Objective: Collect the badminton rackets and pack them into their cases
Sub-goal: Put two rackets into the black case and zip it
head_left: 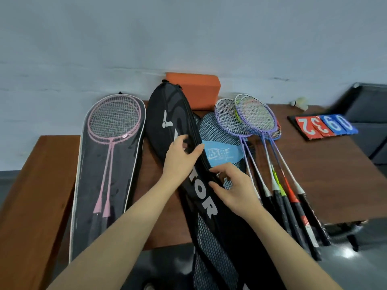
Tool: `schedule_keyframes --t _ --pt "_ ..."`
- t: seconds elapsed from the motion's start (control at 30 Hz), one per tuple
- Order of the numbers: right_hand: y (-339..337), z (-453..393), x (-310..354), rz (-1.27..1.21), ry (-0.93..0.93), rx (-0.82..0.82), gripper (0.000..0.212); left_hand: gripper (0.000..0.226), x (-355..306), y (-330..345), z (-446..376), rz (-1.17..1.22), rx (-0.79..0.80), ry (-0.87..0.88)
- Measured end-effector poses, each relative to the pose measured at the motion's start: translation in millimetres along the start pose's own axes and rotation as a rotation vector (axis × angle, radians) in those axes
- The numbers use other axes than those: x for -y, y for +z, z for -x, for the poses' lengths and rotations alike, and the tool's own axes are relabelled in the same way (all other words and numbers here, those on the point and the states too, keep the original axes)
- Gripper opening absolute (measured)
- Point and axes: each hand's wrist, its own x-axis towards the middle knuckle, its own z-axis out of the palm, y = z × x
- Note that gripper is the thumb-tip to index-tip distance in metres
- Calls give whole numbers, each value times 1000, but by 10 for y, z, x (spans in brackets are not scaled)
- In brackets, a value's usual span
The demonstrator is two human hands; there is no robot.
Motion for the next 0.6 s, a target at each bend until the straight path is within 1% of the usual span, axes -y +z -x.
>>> schedule_keyframes --t 0.1,0.2,0.27,0.37,0.47,0.6 --pt "-186 -51 -224 -36 -19 36 33 58 -120 256 -65 9 -5 -27" --pt "-287 -31 -479 -92 15 111 40 56 -138 510 -55 29 -21 -71" --pt "-293 -1 -655 -133 63 192 47 53 -105 647 -5 26 -57 -105" --pt "-299 12 -894 -259 183 289 55 45 -60 810 80 121 -134 -134" --pt "-303 -17 -1075 -417 282 308 45 43 -49 949 204 150 -168 -156" --pt "-300 -113 -1127 -541 307 326 39 46 -125 1040 332 148 -229 -125"
